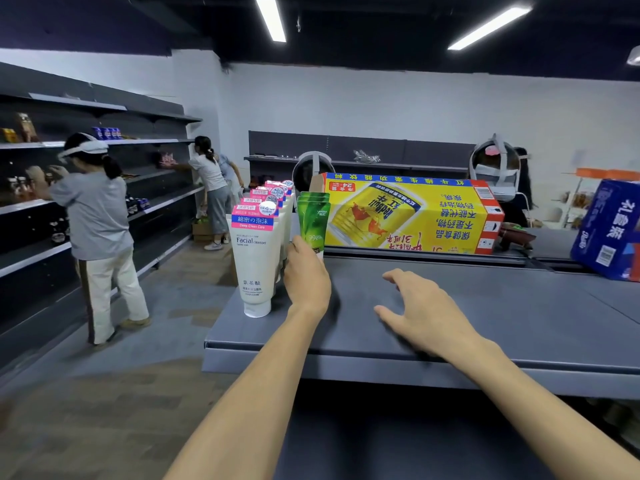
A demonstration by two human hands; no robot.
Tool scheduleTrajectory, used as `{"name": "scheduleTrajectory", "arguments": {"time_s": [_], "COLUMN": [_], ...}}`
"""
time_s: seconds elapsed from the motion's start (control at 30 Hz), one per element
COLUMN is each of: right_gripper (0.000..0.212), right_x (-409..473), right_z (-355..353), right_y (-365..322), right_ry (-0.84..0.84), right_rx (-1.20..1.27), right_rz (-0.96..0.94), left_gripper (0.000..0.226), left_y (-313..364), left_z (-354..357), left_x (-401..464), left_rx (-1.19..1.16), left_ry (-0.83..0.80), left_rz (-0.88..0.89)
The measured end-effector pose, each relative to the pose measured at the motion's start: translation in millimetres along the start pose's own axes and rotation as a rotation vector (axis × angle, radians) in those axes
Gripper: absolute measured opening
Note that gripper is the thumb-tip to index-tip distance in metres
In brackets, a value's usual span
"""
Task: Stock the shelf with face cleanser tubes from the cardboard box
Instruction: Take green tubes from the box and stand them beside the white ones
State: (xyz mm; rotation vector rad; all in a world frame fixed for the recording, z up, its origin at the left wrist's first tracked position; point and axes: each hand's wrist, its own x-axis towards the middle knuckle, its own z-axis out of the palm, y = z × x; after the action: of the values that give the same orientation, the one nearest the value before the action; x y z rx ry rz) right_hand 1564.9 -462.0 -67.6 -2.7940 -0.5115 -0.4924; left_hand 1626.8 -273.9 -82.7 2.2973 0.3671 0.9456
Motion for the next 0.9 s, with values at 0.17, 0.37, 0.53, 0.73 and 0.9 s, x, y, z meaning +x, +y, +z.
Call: {"name": "scheduleTrajectory", "arguments": {"time_s": [0.17, 0.37, 0.53, 0.73, 0.9], "right_gripper": [0.059, 0.058, 0.059, 0.058, 0.057], "right_x": [0, -1, -3, -12, -21], "right_z": [3, 7, 4, 6, 7], "right_y": [-1, -4, -4, -1, 1], "right_ry": [0.0, -0.008, -0.013, -0.019, -0.013], "right_rx": [0.017, 0.019, 0.024, 0.044, 0.051], "right_rz": [-0.003, -0.001, 0.02, 0.029, 0.036], "left_gripper": [0.039, 0.043, 0.039, 0.031, 0.03], "left_y": [-1, 0, 5, -3, -9], "left_z": [0, -9, -26, -57, -80], "left_x": [0, -10, -30, -56, -80], "left_rx": [-0.019, -0.022, -0.064, 0.065, 0.081], "left_ry": [0.002, -0.056, -0.101, -0.196, -0.205], "left_rz": [0.004, -0.04, 0.031, 0.284, 0.311]}}
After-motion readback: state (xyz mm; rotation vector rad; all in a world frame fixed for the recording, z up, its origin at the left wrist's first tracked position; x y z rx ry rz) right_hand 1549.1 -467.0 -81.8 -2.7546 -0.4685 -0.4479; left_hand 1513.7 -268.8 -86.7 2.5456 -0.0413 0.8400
